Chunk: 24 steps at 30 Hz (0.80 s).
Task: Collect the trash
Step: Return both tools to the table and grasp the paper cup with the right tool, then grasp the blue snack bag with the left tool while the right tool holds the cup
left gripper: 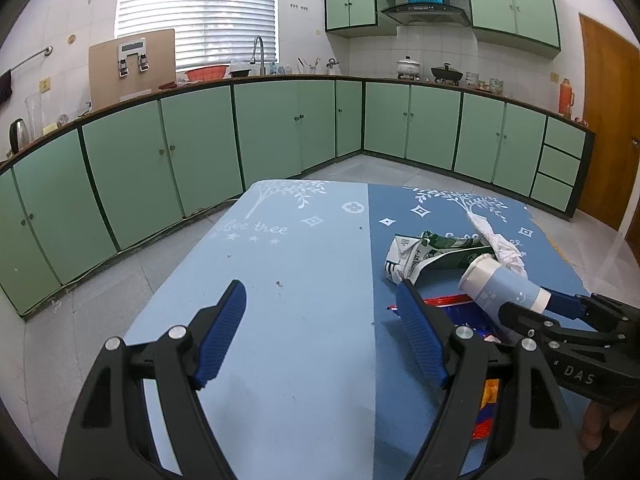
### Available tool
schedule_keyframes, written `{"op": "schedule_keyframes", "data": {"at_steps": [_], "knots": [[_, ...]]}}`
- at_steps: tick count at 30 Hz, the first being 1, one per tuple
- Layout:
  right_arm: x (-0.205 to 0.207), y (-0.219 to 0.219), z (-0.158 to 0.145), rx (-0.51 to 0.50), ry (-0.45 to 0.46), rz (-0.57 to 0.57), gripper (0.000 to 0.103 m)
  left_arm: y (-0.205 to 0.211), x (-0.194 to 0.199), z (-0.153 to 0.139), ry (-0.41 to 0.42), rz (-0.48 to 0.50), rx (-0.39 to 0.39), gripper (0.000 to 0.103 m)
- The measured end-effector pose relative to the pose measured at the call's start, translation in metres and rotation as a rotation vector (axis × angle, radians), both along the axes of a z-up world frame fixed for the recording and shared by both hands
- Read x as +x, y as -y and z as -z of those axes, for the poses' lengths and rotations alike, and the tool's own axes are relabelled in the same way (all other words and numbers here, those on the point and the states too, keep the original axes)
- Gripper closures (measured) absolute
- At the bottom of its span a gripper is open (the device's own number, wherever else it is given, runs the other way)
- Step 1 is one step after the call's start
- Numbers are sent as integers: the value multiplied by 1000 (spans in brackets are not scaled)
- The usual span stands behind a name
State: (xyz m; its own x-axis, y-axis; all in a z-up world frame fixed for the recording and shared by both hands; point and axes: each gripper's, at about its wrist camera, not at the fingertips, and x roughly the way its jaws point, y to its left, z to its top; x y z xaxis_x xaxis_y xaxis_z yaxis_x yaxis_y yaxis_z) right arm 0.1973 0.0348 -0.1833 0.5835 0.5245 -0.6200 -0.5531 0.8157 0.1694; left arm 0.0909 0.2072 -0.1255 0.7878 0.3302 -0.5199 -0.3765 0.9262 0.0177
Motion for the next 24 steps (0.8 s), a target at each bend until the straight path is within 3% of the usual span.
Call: {"op": "schedule_keyframes", "data": {"at_steps": [9,14,18,24], "knots": [[-23,39,-32,52,95,89,46,25,-1,0,-3,34,-31,24],[-32,70,-47,48,151,156,46,59,10,7,-26,73,-46,22],[-34,91,-48,45,154,189,46,83,20,20,-72,82,-83,22],[-35,116,-43,56,138,229,46,92,26,36,-140,43,-75,20]]}}
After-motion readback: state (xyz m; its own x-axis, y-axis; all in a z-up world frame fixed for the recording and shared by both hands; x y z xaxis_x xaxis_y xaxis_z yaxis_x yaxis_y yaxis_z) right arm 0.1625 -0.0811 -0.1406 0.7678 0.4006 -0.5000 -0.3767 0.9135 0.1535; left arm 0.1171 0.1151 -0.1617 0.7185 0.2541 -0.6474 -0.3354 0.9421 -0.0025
